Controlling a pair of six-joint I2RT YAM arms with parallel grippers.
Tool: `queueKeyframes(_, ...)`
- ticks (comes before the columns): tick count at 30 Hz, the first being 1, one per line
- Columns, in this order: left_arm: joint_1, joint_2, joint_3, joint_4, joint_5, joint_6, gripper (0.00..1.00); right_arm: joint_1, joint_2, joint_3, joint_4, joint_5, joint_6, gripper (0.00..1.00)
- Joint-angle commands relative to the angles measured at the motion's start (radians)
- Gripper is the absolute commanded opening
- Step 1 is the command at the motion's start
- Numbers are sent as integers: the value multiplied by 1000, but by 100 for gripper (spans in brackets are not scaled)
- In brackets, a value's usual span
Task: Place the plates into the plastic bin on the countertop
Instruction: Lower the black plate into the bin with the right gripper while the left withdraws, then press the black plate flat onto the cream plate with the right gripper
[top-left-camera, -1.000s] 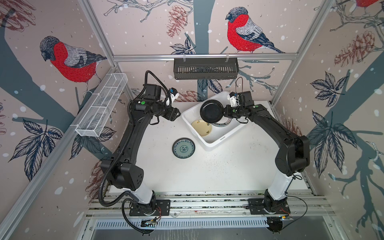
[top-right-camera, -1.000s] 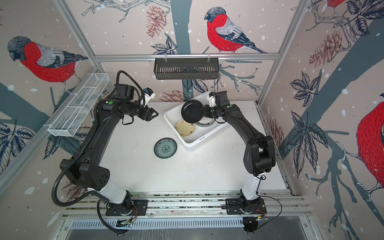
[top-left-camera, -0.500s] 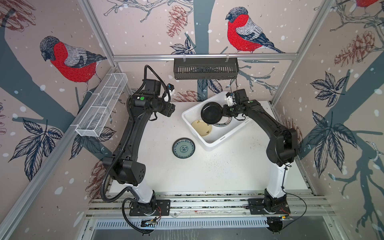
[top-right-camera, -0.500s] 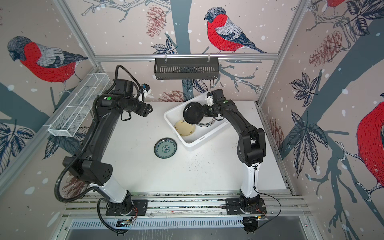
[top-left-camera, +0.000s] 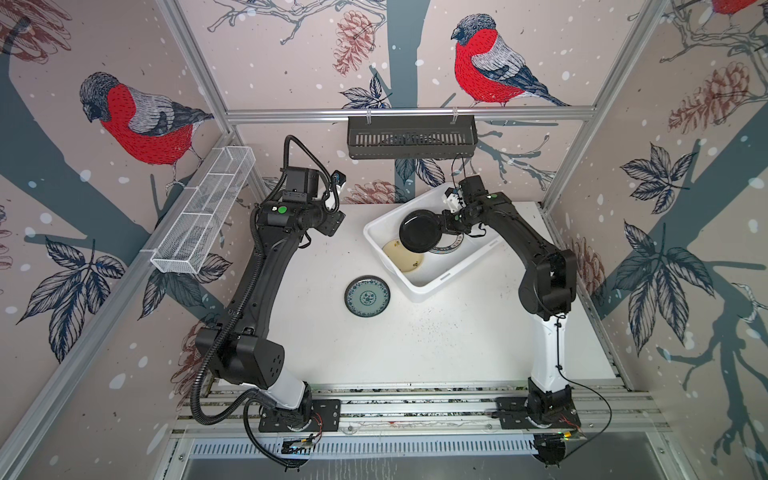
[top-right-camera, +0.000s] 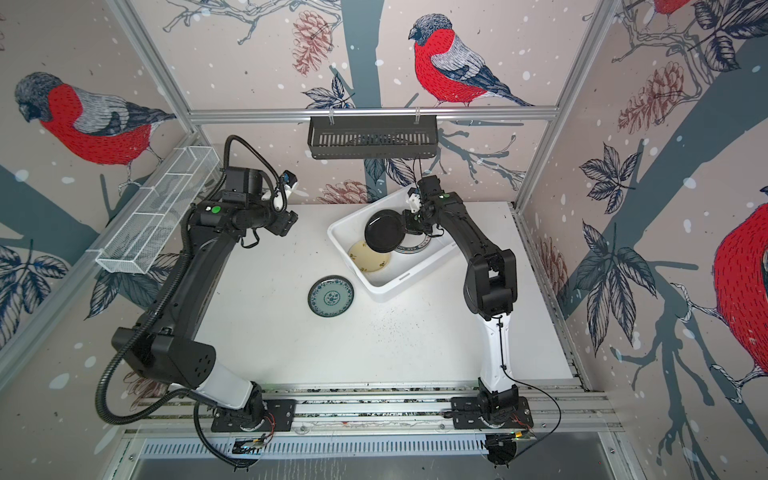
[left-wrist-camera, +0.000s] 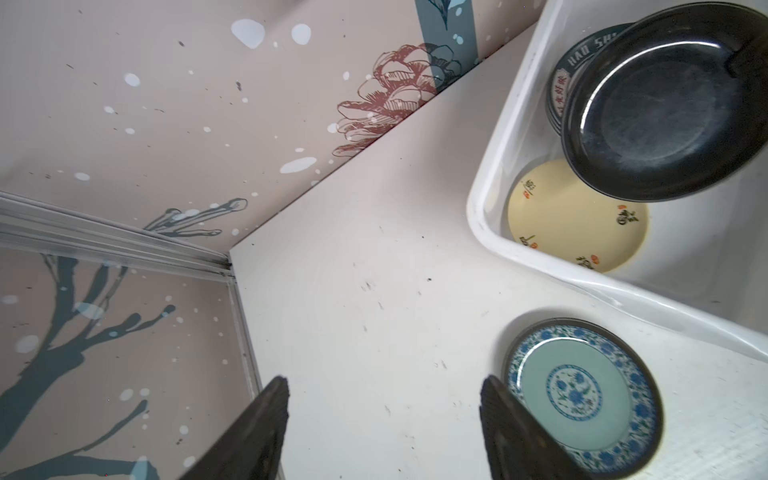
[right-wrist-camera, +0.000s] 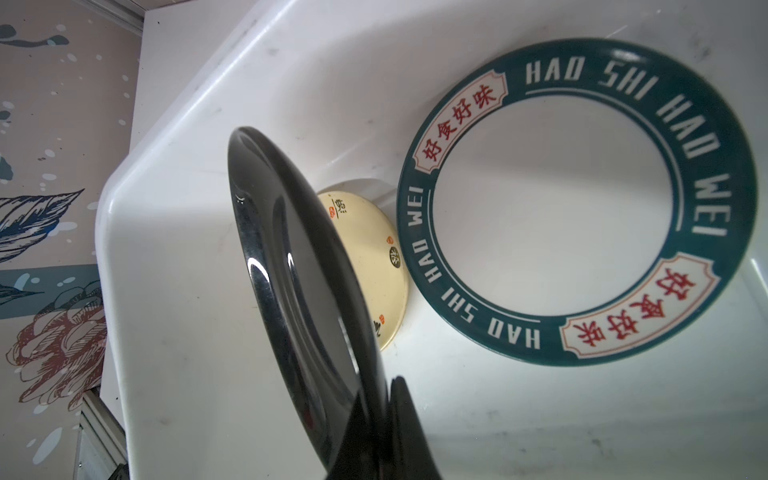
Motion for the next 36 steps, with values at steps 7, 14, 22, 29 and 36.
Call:
queueKeyframes(7, 5, 42, 5, 93, 50, -26, 72, 49, 84, 87, -88, -13, 71, 5)
queueKeyframes(14, 10, 47, -17, 132, 76, -37, 72, 60, 120, 92, -86, -2, 120, 5)
queueKeyframes(22, 15, 68, -7, 124, 115, -58, 72, 73, 142, 71, -61, -10, 148, 5)
queueKeyframes(29, 25, 67, -12, 135, 141, -73, 72, 73, 161, 53, -45, -12, 166, 6)
queueKeyframes(36, 32, 73, -15, 132, 147, -75, 72, 73, 176, 42, -24, -36, 176, 7)
